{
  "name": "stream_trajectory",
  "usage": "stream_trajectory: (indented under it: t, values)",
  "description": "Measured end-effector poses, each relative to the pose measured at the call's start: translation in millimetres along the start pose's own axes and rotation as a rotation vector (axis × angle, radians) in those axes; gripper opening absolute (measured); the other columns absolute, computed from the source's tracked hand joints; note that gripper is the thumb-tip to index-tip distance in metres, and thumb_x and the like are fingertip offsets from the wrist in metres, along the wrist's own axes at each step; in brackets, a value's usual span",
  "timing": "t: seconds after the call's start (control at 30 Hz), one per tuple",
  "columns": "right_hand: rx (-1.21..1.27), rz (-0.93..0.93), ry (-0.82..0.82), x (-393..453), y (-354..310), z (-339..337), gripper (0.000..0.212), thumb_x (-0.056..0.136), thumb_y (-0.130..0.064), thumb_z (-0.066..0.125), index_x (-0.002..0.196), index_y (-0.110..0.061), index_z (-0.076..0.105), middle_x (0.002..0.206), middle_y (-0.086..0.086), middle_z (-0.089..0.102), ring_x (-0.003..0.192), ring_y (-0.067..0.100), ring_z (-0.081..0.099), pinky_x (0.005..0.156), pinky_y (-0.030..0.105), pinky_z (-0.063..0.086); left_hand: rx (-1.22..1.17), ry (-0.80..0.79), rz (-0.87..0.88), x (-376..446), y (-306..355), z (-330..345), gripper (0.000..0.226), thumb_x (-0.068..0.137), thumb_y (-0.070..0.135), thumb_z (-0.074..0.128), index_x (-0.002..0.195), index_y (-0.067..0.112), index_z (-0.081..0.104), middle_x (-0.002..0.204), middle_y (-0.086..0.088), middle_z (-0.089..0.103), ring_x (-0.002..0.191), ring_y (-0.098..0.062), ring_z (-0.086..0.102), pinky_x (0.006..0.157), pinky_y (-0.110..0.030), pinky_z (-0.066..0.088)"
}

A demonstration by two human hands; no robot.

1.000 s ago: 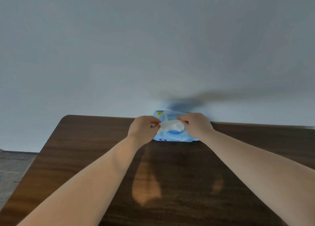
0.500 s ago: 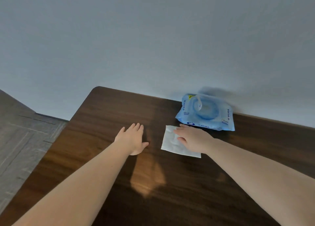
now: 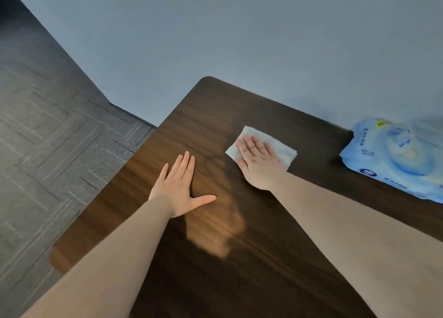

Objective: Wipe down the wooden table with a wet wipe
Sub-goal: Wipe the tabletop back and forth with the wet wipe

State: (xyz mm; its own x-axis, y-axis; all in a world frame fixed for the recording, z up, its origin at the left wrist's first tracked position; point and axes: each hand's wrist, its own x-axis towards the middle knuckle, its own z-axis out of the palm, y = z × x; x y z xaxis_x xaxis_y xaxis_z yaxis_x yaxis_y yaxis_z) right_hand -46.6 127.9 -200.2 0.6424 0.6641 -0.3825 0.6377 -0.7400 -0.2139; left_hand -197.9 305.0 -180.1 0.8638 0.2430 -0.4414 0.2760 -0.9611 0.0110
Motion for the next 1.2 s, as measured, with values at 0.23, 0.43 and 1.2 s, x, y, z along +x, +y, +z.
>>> stream_trajectory:
  t: [0.23, 0.43, 1.2]
  values:
    - [-0.045, -0.134, 0.012, 82.1, -58.7, -15.4, 0.058, 0.100, -0.043, 0.007, 0.150, -0.021, -0.013, 0.160, -0.001, -0.016, 0.146, 0.017, -0.015, 0.115, 0.038, -0.012, -0.047, 0.108, 0.004, 4.5, -4.3, 15.3, 0.111, 0.066, 0.092, 0.012, 0.146, 0.020, -0.016, 0.157, 0.003, -0.019, 0.143, -0.015, -0.018, 0.118, -0.044, -0.007]
    - [-0.057, -0.212, 0.019, 112.5, -87.4, -19.9, 0.058, 0.101, -0.042, 0.006, 0.150, -0.018, -0.011, 0.160, 0.000, -0.015, 0.146, 0.018, -0.014, 0.118, 0.040, -0.009, -0.054, 0.132, 0.008, 5.6, -6.9, 19.5, 0.110, 0.067, 0.091, 0.017, 0.146, 0.021, -0.015, 0.156, 0.004, -0.018, 0.143, -0.014, -0.018, 0.117, -0.042, -0.010]
    - [0.148, 0.361, 0.006, -129.0, 106.3, 19.0, 0.056, 0.100, -0.043, 0.007, 0.149, -0.026, -0.017, 0.158, -0.005, -0.021, 0.144, 0.013, -0.019, 0.115, 0.036, -0.013, 0.051, 0.108, 0.287, 5.0, 122.8, -9.6, 0.097, 0.078, 0.079, 0.009, 0.149, 0.015, -0.009, 0.158, 0.000, -0.013, 0.144, -0.013, -0.012, 0.119, -0.038, 0.000]
